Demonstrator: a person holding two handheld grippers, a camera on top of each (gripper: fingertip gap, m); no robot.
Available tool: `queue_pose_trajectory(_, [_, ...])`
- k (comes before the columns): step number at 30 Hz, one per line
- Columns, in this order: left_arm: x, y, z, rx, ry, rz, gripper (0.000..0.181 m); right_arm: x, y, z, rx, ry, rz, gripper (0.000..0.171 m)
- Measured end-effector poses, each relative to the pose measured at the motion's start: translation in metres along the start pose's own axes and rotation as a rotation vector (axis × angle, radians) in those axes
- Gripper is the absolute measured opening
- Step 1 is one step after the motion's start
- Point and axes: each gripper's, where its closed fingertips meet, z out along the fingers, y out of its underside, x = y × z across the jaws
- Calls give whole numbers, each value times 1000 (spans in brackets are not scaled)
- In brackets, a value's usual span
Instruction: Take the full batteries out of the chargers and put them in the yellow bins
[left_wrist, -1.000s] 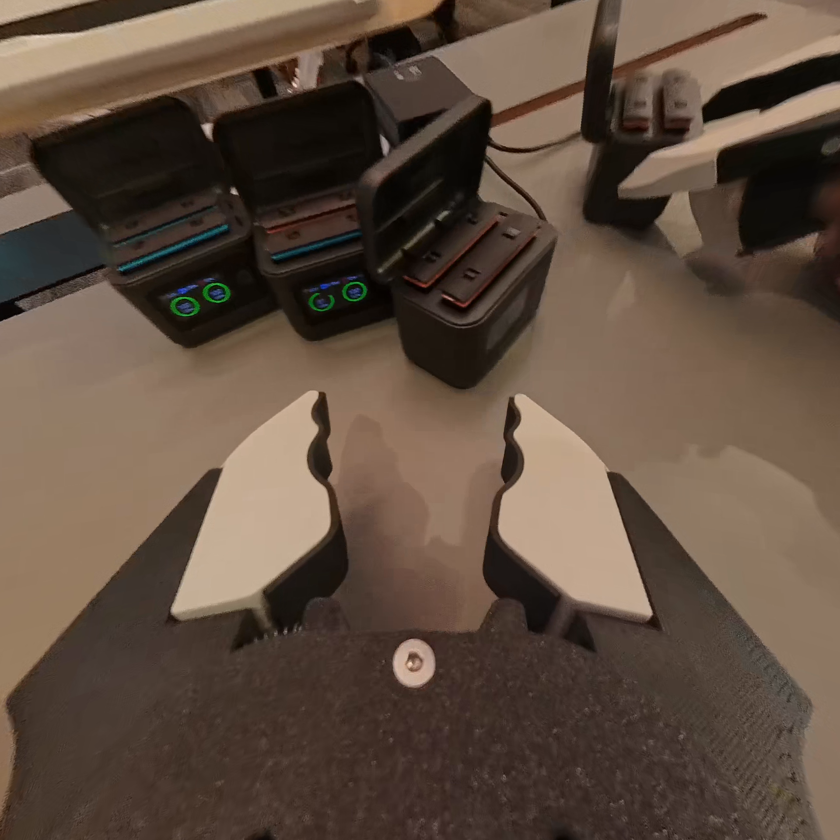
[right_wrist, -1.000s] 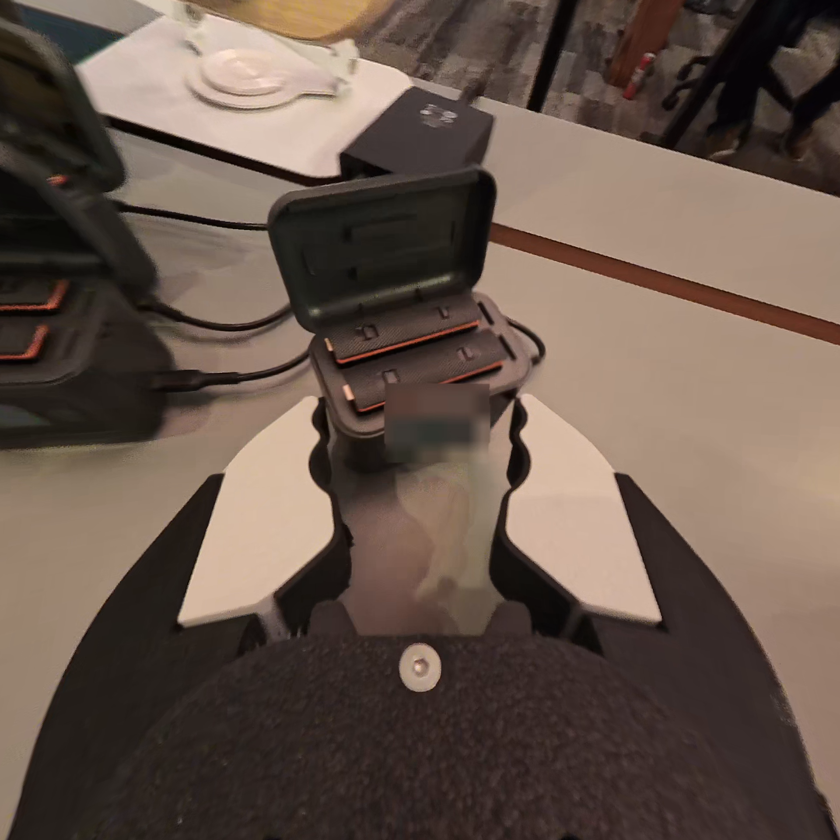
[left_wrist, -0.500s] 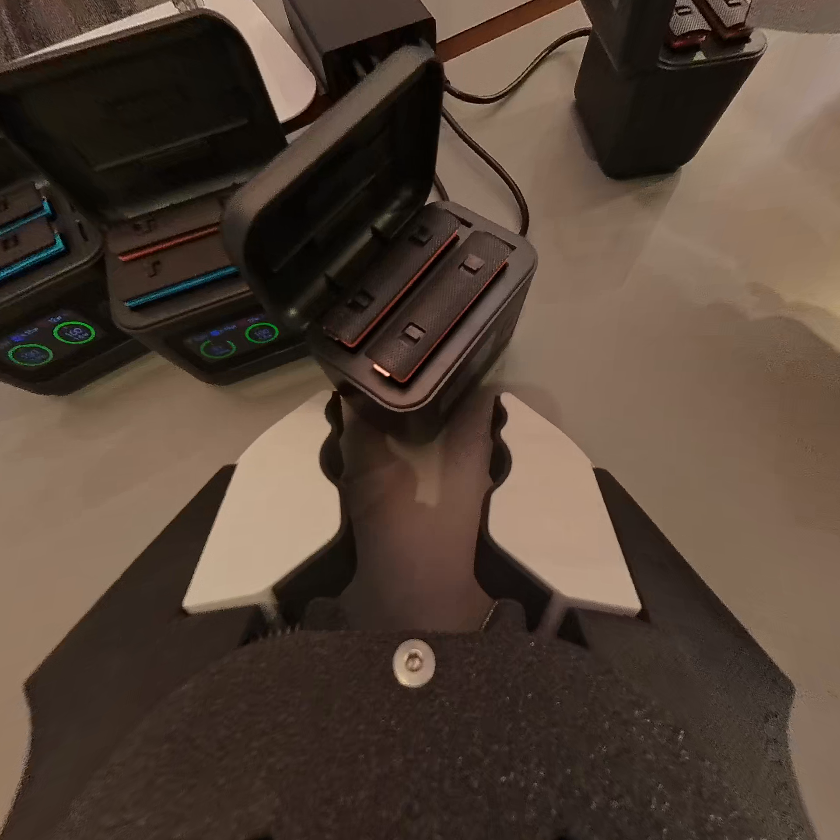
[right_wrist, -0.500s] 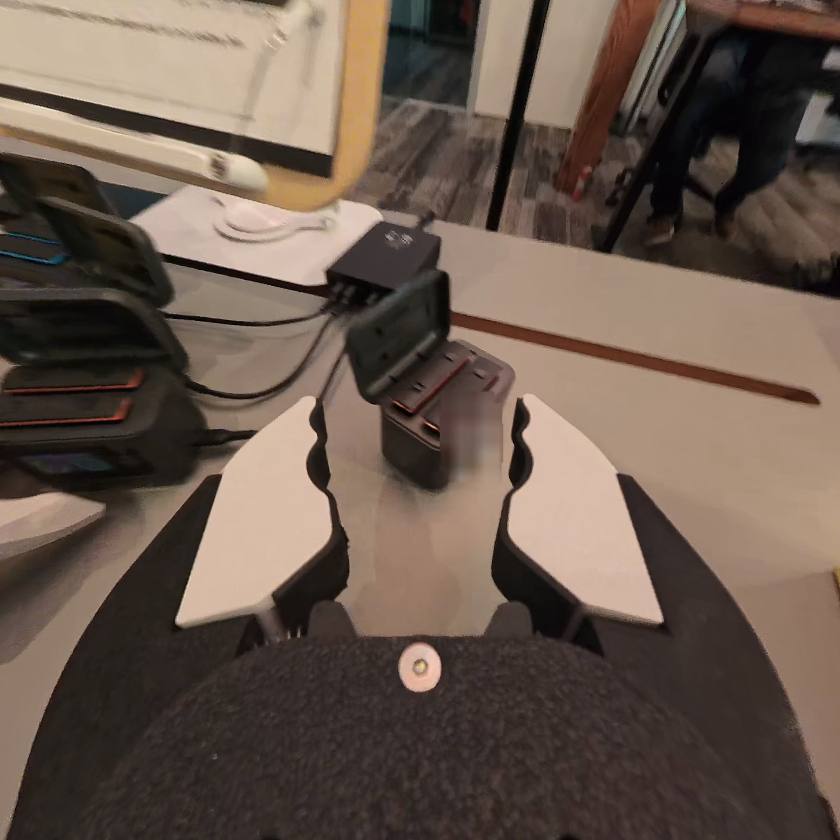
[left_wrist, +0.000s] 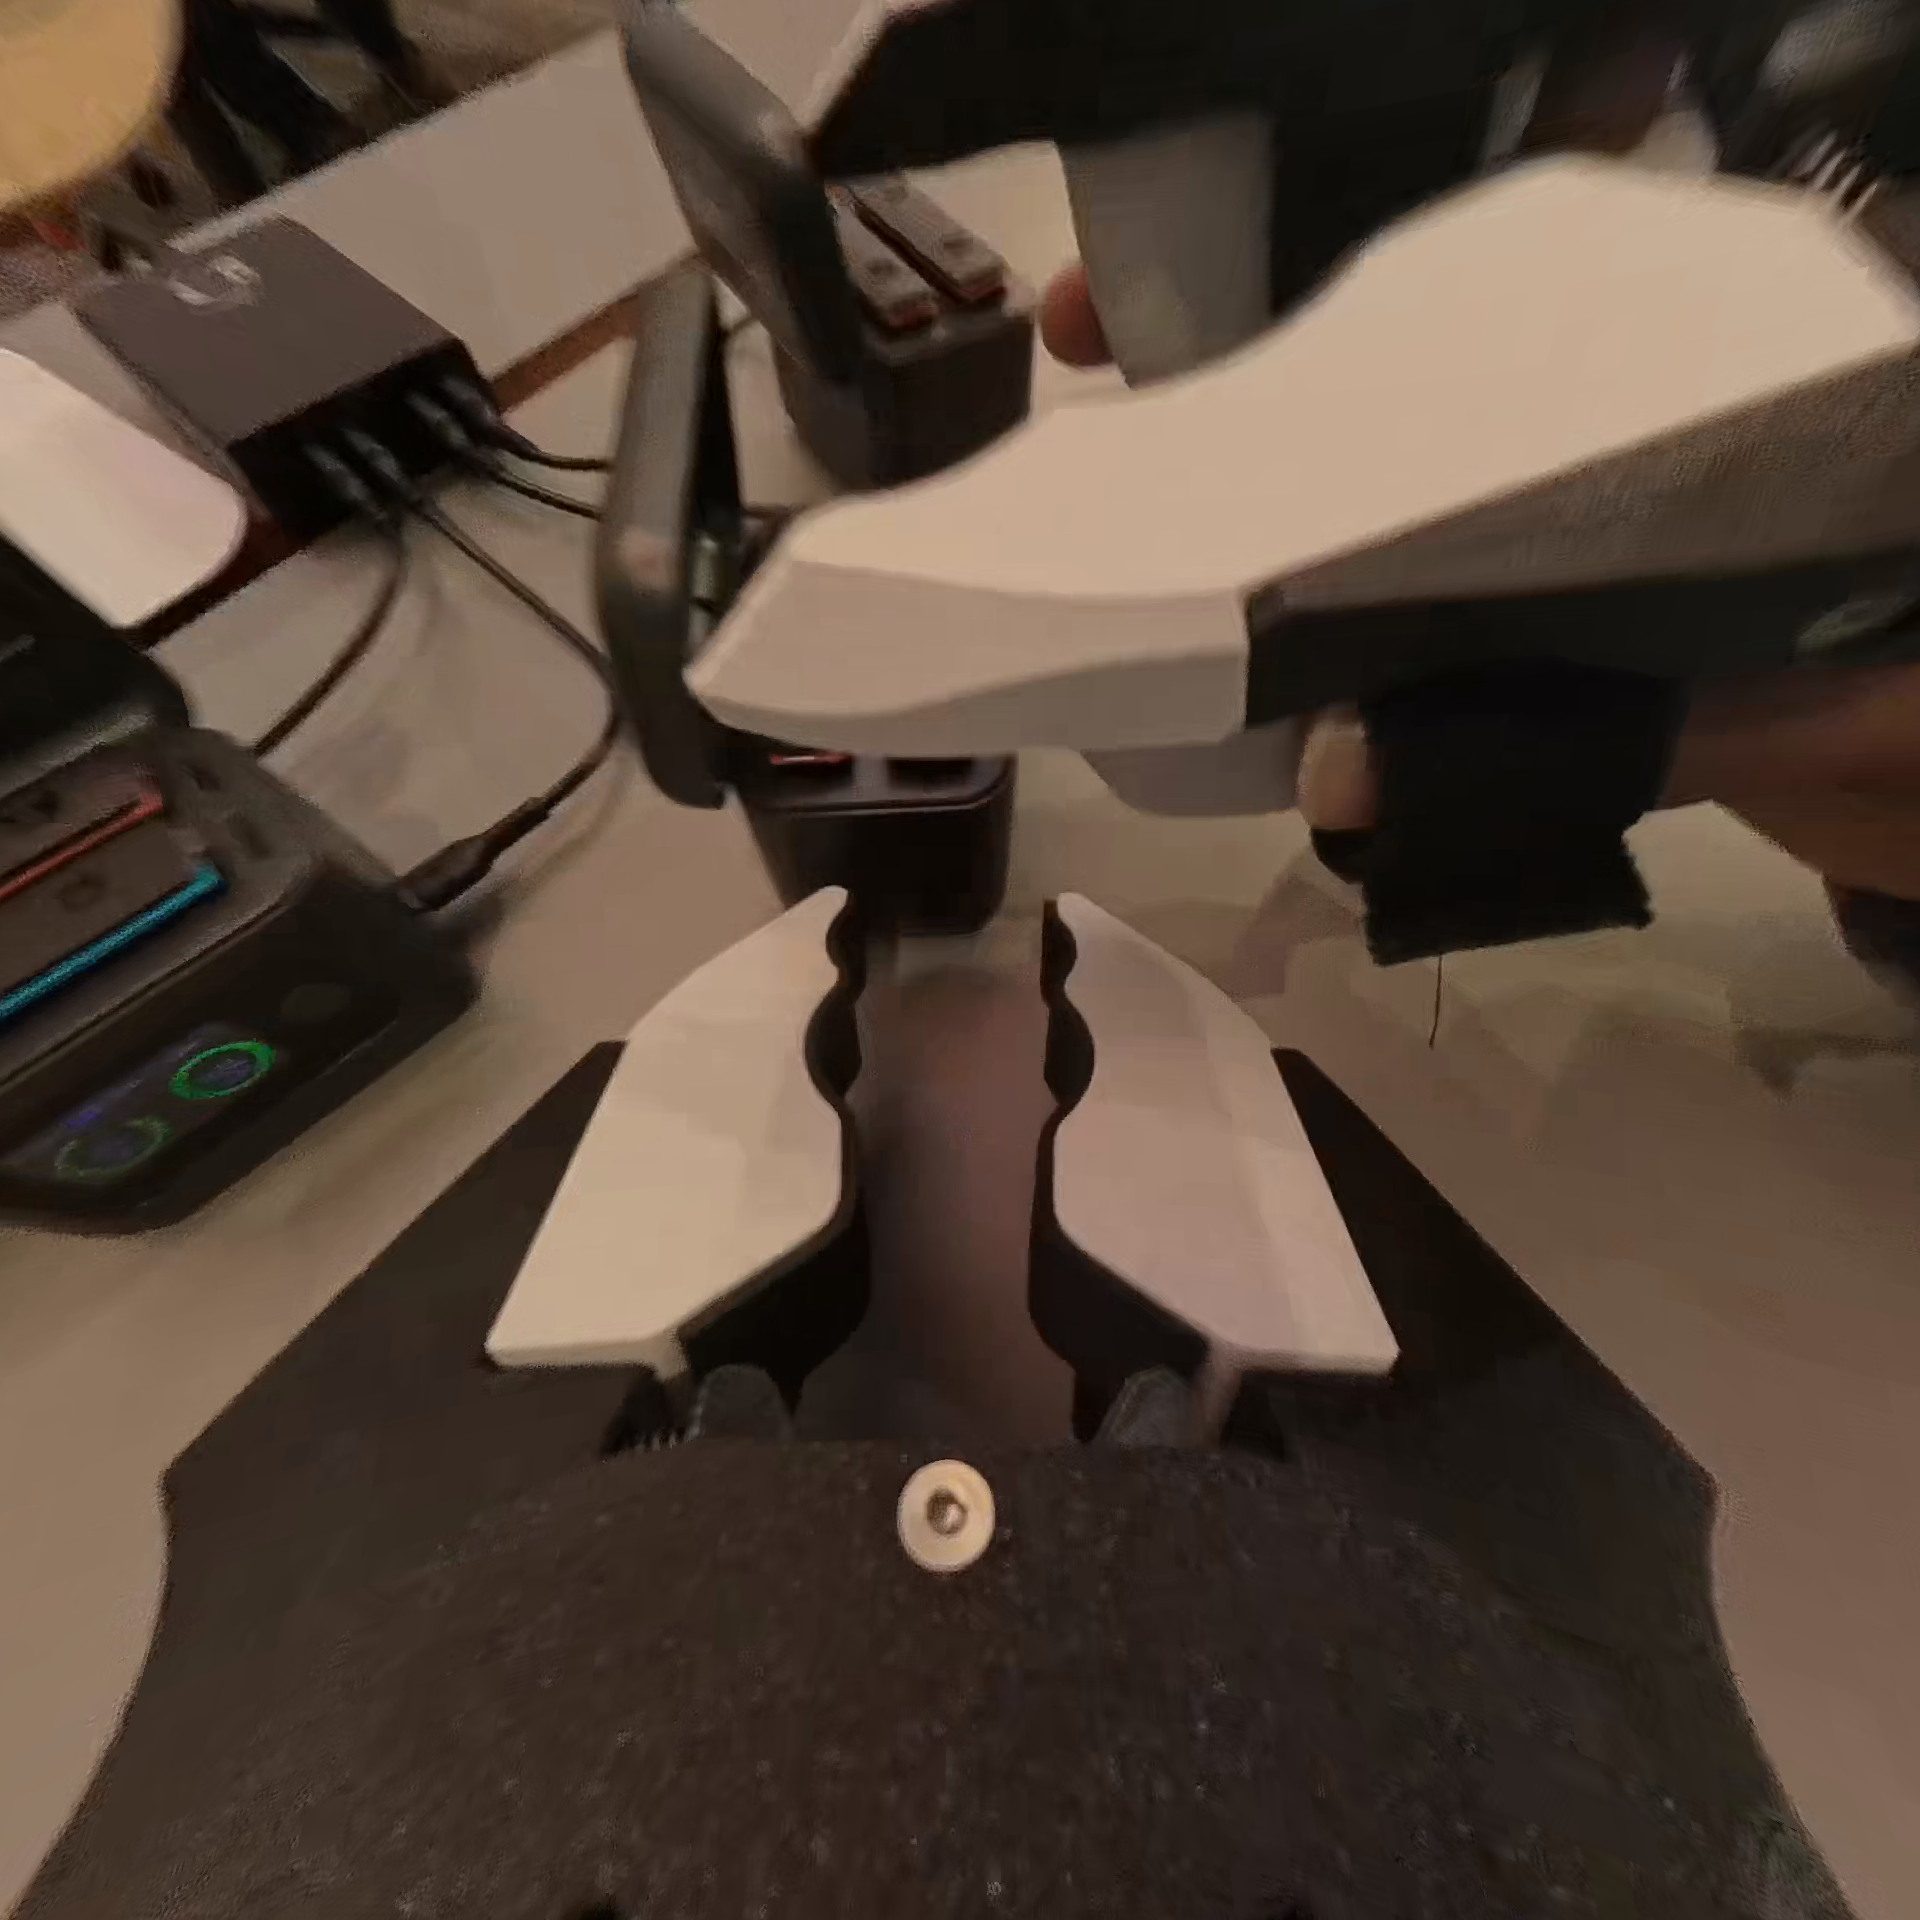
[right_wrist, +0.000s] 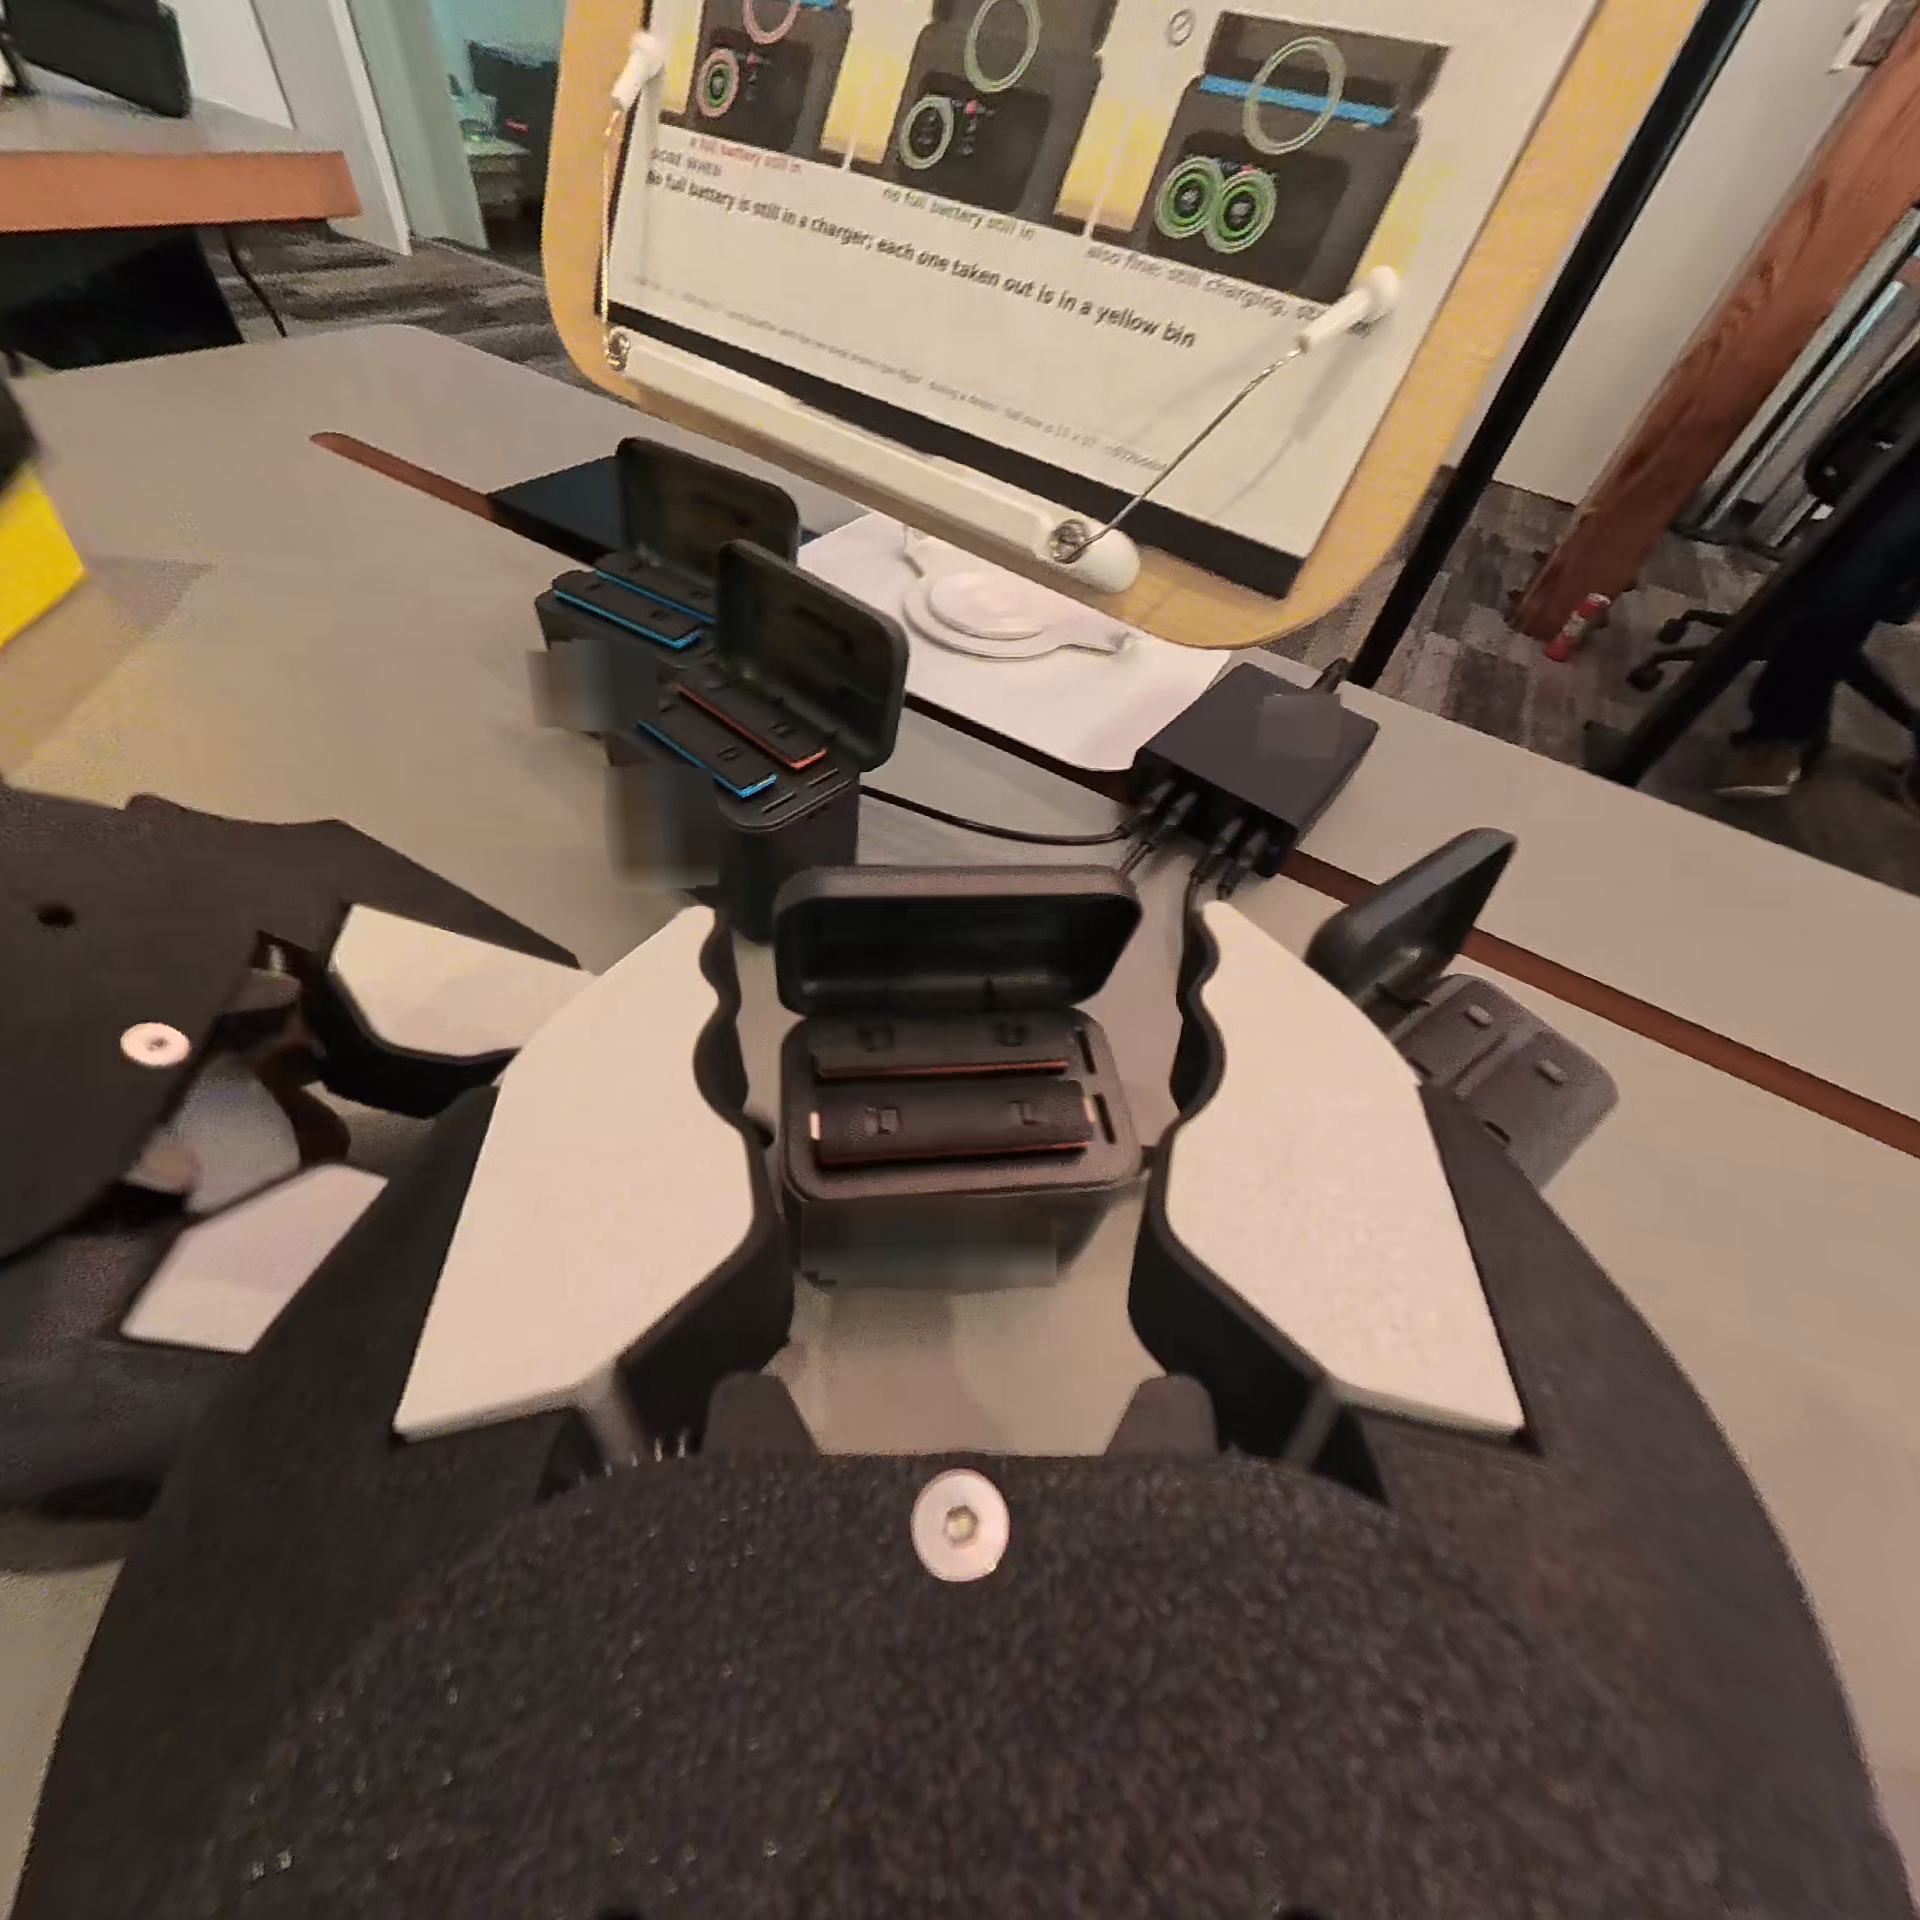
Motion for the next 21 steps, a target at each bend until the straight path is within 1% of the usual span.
queue_pose_trajectory(2, [-10,-3,-13,59,-17,-18,21,-6,-1,2,21,1,-22,88])
queue_pose_trajectory(4, [-29,-4,-26,101,-74,-58,15,-11,-8,2,69,12,-48,96])
queue_pose_trajectory(7, [-69,-6,-48,166,-221,-160,18,-22,-18,1,131,17,-93,104])
queue_pose_trajectory(10, [-112,3,-67,177,-412,-267,29,-42,-21,2,145,-26,-121,103])
queue_pose_trajectory(12, [-132,13,-77,162,-507,-323,37,-62,-18,4,130,-73,-126,103])
queue_pose_trajectory(16, [-156,23,-95,185,-621,-410,48,-105,-7,20,56,-145,-114,105])
queue_pose_trajectory(19, [-170,26,-111,208,-711,-427,49,-118,8,45,-61,-120,-49,111])
queue_pose_trajectory(21, [-178,26,-123,239,-769,-423,49,-113,16,62,-113,-56,-10,118])
